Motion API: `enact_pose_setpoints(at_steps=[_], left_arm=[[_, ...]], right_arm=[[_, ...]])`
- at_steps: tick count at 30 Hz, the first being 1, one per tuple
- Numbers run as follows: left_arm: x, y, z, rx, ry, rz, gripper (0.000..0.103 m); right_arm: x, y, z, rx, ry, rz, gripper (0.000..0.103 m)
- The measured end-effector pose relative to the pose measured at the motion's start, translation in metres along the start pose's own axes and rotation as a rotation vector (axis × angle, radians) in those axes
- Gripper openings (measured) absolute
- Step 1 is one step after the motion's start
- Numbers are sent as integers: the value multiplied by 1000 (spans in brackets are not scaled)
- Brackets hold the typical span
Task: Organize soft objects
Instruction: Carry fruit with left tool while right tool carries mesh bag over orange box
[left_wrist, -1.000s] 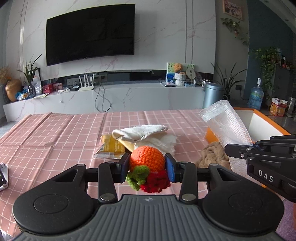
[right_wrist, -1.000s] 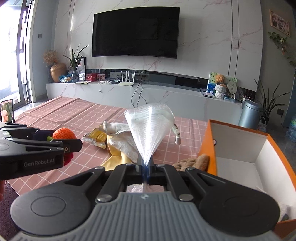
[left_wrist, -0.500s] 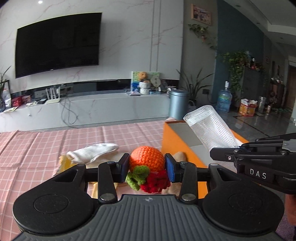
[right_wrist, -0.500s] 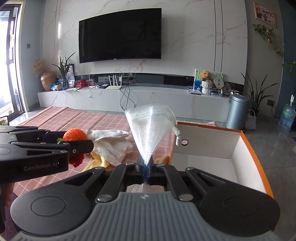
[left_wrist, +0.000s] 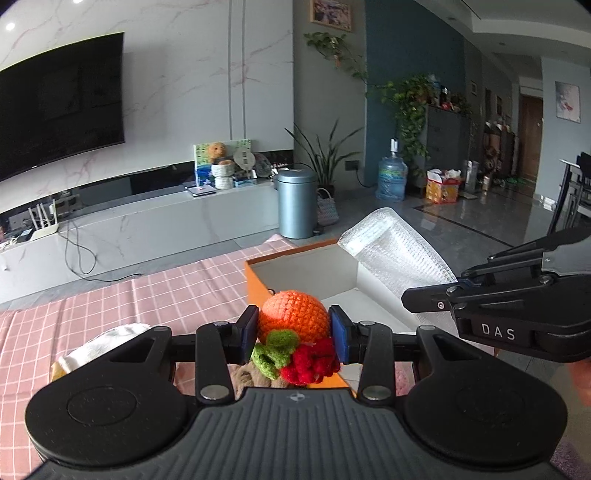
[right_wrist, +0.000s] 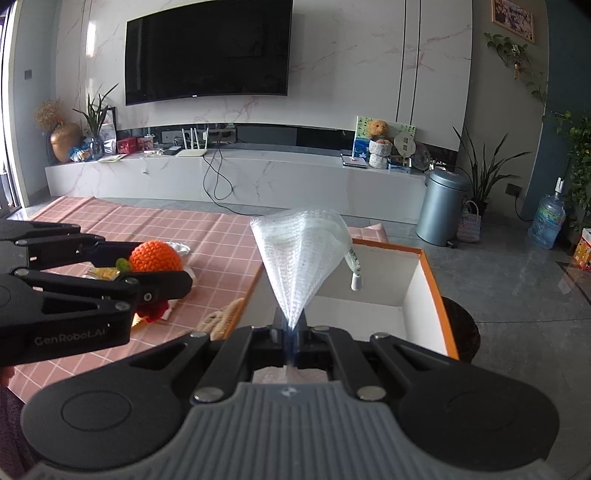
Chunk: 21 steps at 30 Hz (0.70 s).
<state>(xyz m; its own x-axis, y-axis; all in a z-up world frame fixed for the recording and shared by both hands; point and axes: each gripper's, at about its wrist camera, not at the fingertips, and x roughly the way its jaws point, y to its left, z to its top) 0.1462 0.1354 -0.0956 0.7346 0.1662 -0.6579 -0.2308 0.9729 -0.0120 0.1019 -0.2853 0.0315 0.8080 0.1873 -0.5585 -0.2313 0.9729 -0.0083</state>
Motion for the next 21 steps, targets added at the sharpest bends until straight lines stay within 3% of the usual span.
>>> enact_pose_setpoints(at_steps=[12, 21], left_arm=[[2, -8, -1, 34, 5, 24, 46], [-17, -17, 2, 47, -26, 4, 46]], right_arm=[[60, -37, 12, 27, 132, -10, 0], [109, -56, 9, 58, 262, 7, 0]])
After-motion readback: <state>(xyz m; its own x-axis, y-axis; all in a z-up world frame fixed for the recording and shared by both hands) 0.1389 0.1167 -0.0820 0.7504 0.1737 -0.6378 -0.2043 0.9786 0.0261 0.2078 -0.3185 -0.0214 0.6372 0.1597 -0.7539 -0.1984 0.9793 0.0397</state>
